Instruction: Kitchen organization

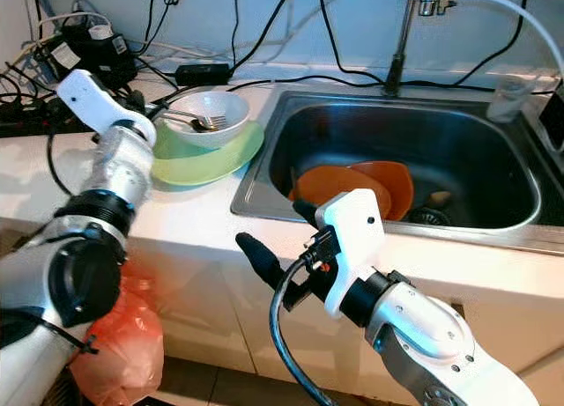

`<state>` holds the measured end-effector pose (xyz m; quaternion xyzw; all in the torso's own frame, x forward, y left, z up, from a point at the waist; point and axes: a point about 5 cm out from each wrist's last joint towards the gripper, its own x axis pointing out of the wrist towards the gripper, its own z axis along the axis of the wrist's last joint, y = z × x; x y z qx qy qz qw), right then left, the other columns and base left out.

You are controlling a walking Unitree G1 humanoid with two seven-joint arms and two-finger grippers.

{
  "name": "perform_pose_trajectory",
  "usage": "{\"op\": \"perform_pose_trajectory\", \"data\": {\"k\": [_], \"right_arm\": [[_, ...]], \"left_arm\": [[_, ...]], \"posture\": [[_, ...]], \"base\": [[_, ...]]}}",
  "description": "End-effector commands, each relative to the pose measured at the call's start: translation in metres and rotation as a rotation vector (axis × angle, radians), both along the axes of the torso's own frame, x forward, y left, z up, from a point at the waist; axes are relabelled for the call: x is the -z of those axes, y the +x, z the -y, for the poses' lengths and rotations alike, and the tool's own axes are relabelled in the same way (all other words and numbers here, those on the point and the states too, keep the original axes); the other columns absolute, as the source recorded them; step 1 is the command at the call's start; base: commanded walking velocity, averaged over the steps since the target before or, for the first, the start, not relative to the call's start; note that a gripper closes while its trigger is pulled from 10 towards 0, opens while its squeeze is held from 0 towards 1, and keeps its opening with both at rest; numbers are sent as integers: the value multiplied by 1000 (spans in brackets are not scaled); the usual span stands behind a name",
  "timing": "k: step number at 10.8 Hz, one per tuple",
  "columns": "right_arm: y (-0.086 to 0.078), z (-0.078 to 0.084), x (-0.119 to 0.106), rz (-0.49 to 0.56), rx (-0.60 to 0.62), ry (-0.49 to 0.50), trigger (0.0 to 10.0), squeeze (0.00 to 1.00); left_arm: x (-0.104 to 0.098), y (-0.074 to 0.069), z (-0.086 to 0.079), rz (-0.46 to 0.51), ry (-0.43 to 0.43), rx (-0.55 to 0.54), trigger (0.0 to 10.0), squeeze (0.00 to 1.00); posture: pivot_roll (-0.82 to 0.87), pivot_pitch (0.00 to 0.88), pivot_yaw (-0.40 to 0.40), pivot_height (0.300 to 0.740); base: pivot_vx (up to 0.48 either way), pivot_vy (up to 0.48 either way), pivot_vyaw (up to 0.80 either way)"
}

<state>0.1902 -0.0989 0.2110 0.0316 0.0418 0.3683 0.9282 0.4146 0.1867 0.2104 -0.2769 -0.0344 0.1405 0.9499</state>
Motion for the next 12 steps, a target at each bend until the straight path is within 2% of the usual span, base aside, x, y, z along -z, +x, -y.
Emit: {"op": "perform_pose_trajectory", "data": {"k": [1, 2, 3, 4, 5, 6, 7, 8, 10, 12], "right_arm": [[1, -3, -1, 4, -17, 8, 10000, 0], [3, -4, -1, 9, -20, 6, 10000, 0], [4, -4, 0, 11, -21, 4, 10000, 0], [4, -5, 0, 12, -21, 4, 10000, 0], [4, -5, 0, 11, -21, 4, 10000, 0], [4, -5, 1, 12, -18, 4, 10000, 0], [4, -5, 1, 13, -17, 4, 10000, 0], [4, -5, 1, 14, -15, 3, 10000, 0], [5, -5, 2, 17, -14, 2, 10000, 0], [5, -5, 2, 19, -16, 1, 10000, 0]], "left_arm": [[10, -1, 4, -46, 19, 21, 0, 0], [13, -1, 21, -50, 24, 76, 2588, 0], [14, 0, 28, -61, 43, 91, 10000, 0], [15, 0, 29, -64, 49, 93, 10000, 71], [15, 0, 28, -73, 62, 85, 10000, 1000], [14, 0, 26, -83, 74, 77, 10000, 1000], [12, 0, 25, -80, 73, 74, 10000, 737], [8, 1, 24, -60, 78, 71, 10000, 1000], [8, 1, 21, -85, 101, 41, 10000, 0], [6, 1, 21, -74, 100, 44, 10000, 0]], "posture": [[-301, 0, 83, 740], [-297, 0, 82, 740], [-293, 0, 85, 740], [-293, 0, 89, 740], [-294, 0, 92, 740], [-294, 0, 92, 740], [-296, 0, 95, 740], [-296, 0, 95, 740], [-294, 0, 96, 740], [-291, 0, 95, 740]], "base": [[0, 0, 0], [0, 0, 0], [0, 0, 0], [0, 0, 0], [0, 0, 0], [0, 0, 0], [0, 0, 0], [0, 0, 0], [0, 0, 0], [0, 0, 0]]}}
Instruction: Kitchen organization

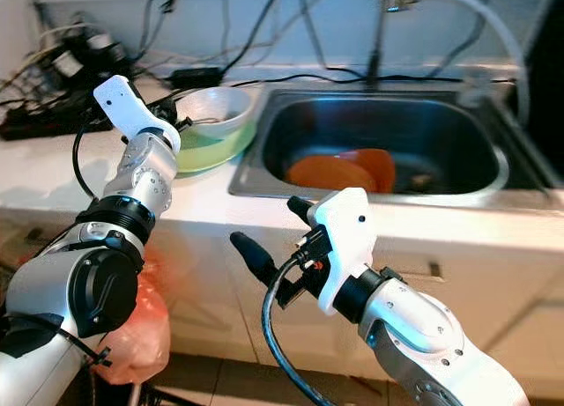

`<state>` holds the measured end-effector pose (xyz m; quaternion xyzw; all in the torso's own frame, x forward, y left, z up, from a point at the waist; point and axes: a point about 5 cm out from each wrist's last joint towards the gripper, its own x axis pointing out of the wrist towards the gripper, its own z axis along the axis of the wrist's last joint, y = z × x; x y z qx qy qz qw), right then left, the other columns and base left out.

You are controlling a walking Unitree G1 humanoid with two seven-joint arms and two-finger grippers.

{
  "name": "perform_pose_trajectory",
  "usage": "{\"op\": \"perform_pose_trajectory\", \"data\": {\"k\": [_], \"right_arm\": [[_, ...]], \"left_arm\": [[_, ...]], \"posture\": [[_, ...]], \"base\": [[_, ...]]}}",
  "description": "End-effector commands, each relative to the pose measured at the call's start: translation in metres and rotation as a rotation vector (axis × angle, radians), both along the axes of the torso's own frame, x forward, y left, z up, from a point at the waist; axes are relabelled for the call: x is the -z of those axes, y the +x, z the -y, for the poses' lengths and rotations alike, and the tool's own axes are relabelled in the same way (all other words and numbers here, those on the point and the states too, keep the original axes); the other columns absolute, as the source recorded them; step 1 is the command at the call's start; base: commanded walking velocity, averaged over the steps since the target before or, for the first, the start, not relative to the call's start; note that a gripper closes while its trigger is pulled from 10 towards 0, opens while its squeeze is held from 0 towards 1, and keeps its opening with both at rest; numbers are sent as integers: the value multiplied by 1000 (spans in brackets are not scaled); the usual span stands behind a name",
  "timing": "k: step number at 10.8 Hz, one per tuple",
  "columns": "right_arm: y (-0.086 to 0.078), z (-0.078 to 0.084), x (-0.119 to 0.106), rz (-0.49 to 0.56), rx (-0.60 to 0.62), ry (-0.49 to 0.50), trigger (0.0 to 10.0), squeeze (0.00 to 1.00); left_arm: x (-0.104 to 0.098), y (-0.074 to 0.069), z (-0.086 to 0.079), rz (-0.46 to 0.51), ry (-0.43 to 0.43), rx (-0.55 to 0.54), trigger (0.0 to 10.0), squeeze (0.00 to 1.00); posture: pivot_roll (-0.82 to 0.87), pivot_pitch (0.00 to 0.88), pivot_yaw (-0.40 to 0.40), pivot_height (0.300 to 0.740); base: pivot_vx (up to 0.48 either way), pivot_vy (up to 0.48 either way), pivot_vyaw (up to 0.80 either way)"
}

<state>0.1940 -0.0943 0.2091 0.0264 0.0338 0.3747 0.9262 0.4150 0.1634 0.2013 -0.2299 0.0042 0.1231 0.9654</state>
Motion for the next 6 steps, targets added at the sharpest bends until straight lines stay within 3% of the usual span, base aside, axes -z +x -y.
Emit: {"op": "perform_pose_trajectory", "data": {"k": [1, 6], "right_arm": [[2, -1, 0, 1, -5, 6, 10000, 0], [1, -2, 1, 1, -4, 10, 10000, 0]], "left_arm": [[-3, 0, -4, 1, 9, -16, 10000, 0], [-3, 1, -2, 14, -13, 21, 10000, 0]], "posture": [[-288, 0, 95, 740], [-285, 0, 101, 740]], "base": [[0, 0, 0], [0, 0, 0]]}}
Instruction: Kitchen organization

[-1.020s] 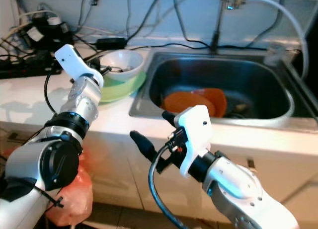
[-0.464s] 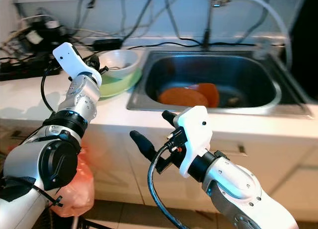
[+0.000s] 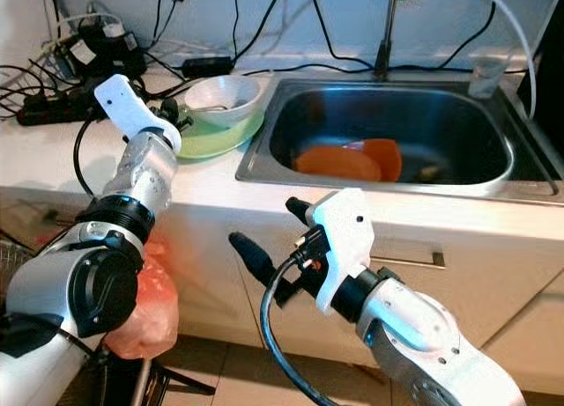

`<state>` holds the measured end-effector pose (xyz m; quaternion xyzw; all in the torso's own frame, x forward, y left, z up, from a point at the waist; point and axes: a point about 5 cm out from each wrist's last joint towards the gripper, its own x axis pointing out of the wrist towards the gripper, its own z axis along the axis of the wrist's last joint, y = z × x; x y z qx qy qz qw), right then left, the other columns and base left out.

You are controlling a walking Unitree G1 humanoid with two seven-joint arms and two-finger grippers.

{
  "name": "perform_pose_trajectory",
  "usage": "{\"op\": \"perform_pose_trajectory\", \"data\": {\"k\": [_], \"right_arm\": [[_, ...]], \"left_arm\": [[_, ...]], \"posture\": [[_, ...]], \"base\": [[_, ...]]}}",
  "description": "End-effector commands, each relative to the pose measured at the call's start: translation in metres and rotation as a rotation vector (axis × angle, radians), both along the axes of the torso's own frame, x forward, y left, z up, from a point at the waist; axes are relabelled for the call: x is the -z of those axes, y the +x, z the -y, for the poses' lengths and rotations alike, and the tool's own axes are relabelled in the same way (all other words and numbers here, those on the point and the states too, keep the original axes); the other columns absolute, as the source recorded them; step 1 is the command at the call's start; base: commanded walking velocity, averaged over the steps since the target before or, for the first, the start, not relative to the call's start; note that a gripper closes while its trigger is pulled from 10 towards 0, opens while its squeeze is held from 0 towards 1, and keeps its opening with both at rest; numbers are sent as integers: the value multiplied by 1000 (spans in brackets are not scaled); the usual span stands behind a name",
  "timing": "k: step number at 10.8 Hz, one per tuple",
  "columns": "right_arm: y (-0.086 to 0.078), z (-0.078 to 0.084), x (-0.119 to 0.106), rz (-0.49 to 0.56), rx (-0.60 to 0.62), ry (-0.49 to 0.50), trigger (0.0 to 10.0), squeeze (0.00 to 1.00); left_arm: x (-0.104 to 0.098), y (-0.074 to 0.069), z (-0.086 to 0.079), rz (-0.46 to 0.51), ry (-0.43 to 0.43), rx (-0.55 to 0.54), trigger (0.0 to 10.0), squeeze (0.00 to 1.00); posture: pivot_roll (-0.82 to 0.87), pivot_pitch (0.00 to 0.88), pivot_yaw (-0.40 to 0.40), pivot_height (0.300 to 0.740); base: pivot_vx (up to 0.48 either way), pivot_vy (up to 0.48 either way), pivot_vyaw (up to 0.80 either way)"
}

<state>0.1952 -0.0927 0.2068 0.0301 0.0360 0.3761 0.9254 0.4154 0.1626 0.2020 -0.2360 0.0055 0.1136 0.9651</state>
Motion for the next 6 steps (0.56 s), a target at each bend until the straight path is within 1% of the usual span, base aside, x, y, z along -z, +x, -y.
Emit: {"op": "perform_pose_trajectory", "data": {"k": [1, 3, 4, 5, 6], "right_arm": [[0, -1, -1, 8, -2, 6, 10000, 0], [0, -1, -1, 6, -7, 5, 10000, 0], [-1, -2, 0, 1, -14, 5, 10000, 0], [-2, -2, 1, -1, -17, 4, 10000, 0], [-2, -2, 1, -2, -17, 3, 10000, 0]], "left_arm": [[-3, 0, -3, 8, 0, -3, 10000, 0], [0, -1, -7, 5, -9, -15, 10000, 0], [4, -2, -9, 4, -28, -17, 10000, 0], [11, -5, -11, -1, -31, -19, 10000, 98], [14, -7, -12, -2, -26, -21, 10000, 247]], "posture": [[-285, 0, 101, 740], [-284, 0, 100, 740], [-280, 0, 102, 740], [-280, 0, 102, 740], [-280, 0, 102, 740]], "base": [[0, 0, 0], [0, 0, 0], [0, 0, 0], [0, 0, 0], [0, 0, 0]]}}
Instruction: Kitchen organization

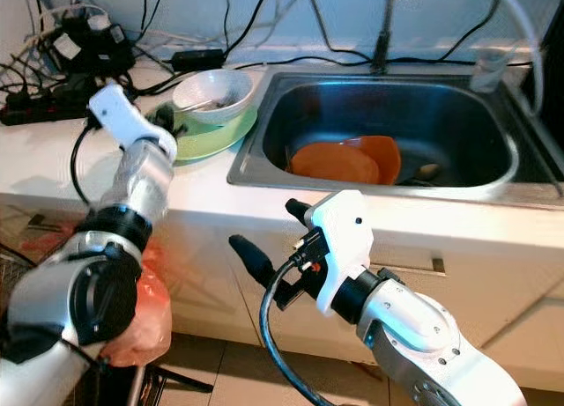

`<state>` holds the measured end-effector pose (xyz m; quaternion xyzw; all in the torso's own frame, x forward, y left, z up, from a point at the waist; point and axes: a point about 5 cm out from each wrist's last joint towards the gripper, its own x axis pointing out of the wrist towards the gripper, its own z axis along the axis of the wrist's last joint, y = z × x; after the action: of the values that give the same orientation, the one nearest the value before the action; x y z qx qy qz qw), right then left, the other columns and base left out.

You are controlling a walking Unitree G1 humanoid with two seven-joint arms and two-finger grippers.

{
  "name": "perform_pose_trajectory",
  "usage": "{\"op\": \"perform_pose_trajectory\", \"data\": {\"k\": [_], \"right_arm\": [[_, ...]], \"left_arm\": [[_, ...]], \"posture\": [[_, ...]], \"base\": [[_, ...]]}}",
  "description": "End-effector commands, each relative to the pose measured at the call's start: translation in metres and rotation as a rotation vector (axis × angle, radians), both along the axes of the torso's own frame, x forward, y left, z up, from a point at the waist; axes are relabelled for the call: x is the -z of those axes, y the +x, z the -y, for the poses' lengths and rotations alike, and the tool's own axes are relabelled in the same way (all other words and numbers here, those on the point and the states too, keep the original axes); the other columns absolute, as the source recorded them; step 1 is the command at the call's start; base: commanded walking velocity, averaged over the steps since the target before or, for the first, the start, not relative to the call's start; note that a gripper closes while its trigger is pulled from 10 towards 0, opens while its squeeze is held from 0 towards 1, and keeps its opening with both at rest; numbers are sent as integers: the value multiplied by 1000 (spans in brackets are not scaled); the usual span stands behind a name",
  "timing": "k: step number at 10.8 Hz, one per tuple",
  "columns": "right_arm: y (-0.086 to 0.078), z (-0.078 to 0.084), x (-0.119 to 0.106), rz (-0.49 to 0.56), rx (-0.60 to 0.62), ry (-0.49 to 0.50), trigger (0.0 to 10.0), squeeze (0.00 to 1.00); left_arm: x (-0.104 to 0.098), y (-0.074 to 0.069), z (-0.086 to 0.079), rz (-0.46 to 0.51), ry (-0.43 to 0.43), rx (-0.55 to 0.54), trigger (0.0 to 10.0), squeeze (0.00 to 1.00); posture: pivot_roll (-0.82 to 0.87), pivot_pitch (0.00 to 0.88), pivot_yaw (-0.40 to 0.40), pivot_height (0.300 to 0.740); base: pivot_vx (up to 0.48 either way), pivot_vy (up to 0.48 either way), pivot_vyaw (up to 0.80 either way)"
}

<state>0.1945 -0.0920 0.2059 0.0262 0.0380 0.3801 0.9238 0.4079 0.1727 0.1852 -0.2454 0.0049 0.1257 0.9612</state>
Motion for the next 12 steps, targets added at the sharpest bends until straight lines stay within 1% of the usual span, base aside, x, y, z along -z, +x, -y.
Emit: {"op": "perform_pose_trajectory", "data": {"k": [1, 2, 4, 5, 6, 7, 9, 11, 12], "right_arm": [[-1, -1, 0, -2, -7, 10, 10000, 0], [0, -1, 0, -1, -9, 10, 10000, 0], [2, -1, 0, 3, -14, 9, 10000, 0], [2, -1, 0, 4, -16, 9, 10000, 0], [3, -1, 0, 6, -16, 8, 10000, 0], [3, -1, 0, 7, -16, 9, 10000, 0], [4, -2, 0, 10, -14, 13, 10000, 0], [4, -2, 0, 10, -16, 14, 10000, 0], [4, -2, 0, 10, -17, 13, 10000, 0]], "left_arm": [[1, -2, -2, 11, 20, 2, 10000, 1000], [3, -4, -1, 21, 46, -1, 10000, 1000], [5, -8, 4, 33, 52, 13, 10000, 1000], [4, -8, 6, 43, 58, 20, 10000, 1000], [-1, -7, 7, 62, 80, 25, 10000, 1000], [-5, -7, 8, 90, 82, 38, 10000, 1000], [0, -8, 11, 75, 55, 65, 10000, 1000], [2, -6, 16, 65, 18, 90, 10000, 1000], [2, -4, 22, 54, -28, 116, 10000, 1000]], "posture": [[-274, 0, 98, 740], [-274, 0, 98, 740], [-261, 0, 92, 740], [-259, 0, 90, 740], [-258, 0, 90, 740], [-258, 0, 90, 740], [-261, 0, 96, 740], [-261, 0, 92, 740], [-262, 0, 92, 740]], "base": [[0, 0, 0], [0, 0, 0], [0, 0, 0], [0, 0, 0], [0, 0, 0], [0, 0, 0], [0, 0, 0], [0, 0, 0], [0, 0, 0]]}}
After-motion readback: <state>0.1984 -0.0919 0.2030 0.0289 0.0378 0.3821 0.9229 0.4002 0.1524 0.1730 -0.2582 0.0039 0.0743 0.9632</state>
